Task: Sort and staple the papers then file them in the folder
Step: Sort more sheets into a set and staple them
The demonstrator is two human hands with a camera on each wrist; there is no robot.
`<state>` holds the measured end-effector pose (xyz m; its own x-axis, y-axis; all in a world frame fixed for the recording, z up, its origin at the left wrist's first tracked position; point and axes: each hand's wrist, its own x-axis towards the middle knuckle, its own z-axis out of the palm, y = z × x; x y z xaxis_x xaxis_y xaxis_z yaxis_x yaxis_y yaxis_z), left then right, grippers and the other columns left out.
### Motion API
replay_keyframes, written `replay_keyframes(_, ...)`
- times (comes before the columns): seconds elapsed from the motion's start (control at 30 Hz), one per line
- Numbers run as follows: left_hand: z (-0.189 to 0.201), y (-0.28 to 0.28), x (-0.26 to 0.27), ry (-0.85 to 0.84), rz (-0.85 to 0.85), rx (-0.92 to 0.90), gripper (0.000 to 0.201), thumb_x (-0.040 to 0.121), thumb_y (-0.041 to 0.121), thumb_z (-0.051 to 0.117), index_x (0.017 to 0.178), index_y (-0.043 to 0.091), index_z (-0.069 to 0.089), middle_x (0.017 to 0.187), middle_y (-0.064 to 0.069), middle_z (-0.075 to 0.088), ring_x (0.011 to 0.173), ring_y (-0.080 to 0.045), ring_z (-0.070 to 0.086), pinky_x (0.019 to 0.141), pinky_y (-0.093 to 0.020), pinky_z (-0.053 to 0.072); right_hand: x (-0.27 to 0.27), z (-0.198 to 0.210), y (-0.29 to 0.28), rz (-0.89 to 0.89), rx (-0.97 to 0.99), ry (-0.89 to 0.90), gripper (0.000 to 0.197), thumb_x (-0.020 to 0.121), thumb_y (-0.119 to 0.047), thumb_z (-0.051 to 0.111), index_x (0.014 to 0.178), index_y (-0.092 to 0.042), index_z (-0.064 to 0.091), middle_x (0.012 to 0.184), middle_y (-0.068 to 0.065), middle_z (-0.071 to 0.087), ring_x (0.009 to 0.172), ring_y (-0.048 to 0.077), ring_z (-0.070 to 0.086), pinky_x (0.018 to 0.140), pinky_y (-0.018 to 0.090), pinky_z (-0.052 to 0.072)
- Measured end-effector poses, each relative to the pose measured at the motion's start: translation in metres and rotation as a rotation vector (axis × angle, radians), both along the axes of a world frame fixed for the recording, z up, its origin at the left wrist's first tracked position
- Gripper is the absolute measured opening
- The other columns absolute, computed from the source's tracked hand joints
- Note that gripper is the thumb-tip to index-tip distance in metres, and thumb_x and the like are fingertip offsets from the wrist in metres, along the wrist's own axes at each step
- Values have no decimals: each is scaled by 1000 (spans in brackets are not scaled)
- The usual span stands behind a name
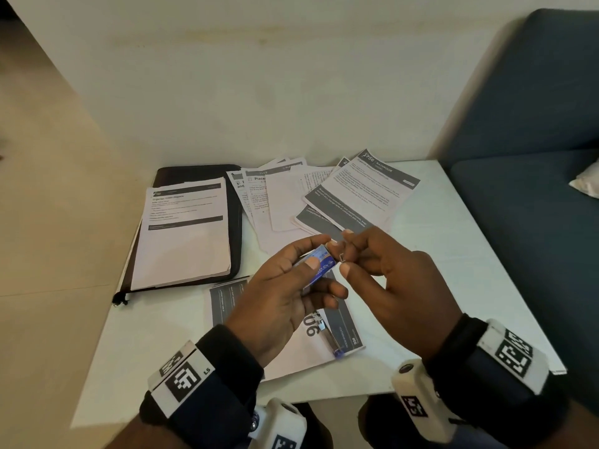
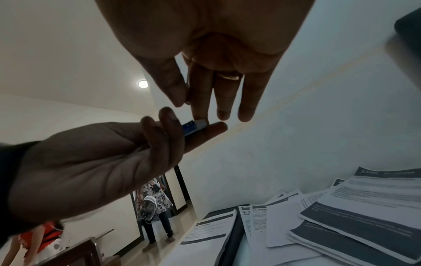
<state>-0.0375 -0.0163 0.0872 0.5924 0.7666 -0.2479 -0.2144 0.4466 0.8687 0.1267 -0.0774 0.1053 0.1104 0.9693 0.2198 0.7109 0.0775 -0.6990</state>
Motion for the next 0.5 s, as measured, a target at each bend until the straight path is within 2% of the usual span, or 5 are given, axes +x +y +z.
replay_keyframes(0.1,0,0,1,-4,-1,11,31,103,12,41,128,13,58,99,-13,70,78,-25,65,68,-31,56,0,1,-1,11,-2,76,11,94,-26,62,91,-29,52,91,-9,74,85,-4,68,72,20,56)
replay_keyframes(0.17,-1,0,1,-2,4,19,30,103,11,40,127,11,59,99,-12,70,78,-24,65,69,-30,56,-1,7,0,-4,-7,236,10,94,-22,62,90,-22,53,75,-3,73,68,0,67,62,14,49)
replay_keyframes(0.27,-2,0,2,-14,16,21,29,103,9,41,125,9,60,101,-13,70,78,-24,65,71,-31,57,0,14,2,-37,4,480,8,95,-18,61,92,-14,54,74,2,75,74,10,72,68,27,56)
replay_keyframes(0.37,0,0,2,-51,23,2,29,102,8,42,124,8,61,98,-15,70,77,-24,65,71,-31,57,3,12,4,-97,32,462,6,95,-16,59,92,-15,55,87,-1,76,87,15,73,80,43,59)
replay_keyframes(0.5,0,1,2,-94,43,-22,30,101,7,42,125,7,61,92,-17,68,77,-26,65,69,-30,58,3,8,2,-60,-2,382,7,94,-16,62,91,-16,56,92,-5,76,95,4,71,83,36,58)
